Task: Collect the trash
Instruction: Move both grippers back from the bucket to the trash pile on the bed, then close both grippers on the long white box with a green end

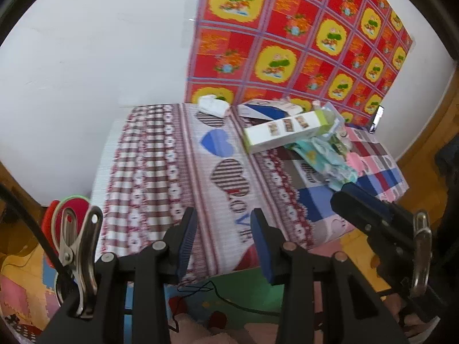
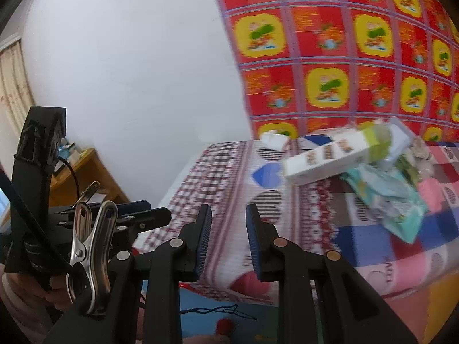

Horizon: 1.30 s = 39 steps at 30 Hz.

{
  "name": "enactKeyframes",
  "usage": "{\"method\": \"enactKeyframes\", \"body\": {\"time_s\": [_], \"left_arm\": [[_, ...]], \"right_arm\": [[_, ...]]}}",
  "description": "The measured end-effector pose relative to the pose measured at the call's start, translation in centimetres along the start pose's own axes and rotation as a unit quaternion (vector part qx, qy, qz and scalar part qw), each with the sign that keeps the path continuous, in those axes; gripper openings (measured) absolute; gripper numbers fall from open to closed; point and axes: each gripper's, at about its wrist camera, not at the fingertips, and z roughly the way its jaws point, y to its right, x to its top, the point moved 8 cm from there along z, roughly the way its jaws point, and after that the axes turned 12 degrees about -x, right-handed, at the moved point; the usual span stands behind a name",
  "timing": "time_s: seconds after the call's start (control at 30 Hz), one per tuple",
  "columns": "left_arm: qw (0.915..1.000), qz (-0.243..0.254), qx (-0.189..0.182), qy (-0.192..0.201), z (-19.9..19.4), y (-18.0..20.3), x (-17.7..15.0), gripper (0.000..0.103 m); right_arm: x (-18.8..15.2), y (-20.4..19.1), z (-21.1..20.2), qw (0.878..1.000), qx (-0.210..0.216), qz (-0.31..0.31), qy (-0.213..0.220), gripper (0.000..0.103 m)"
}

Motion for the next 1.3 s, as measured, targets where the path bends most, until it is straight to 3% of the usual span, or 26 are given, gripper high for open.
{"method": "enactKeyframes", "body": {"time_s": [0.5,1.0,1.3], "left_arm": [[0.9982,0.031,-0.042,-0.027,7.7,2.9,5.7,0.041],[0.9971,0.016,-0.037,-0.064,14.2,0.4,9.8,0.041],[0.9969,-0.030,-0.021,-0.069,16.7,-0.7,10.8,0.045]], "right_arm": [[2.6,9.4,2.1,0.995,-0.074,0.064,-0.005,0.026],[6.2,15.9,7.7,0.984,-0.135,0.112,-0.024,0.027],[7.8,18.3,11.0,0.986,-0.117,0.106,-0.056,0.031]]}}
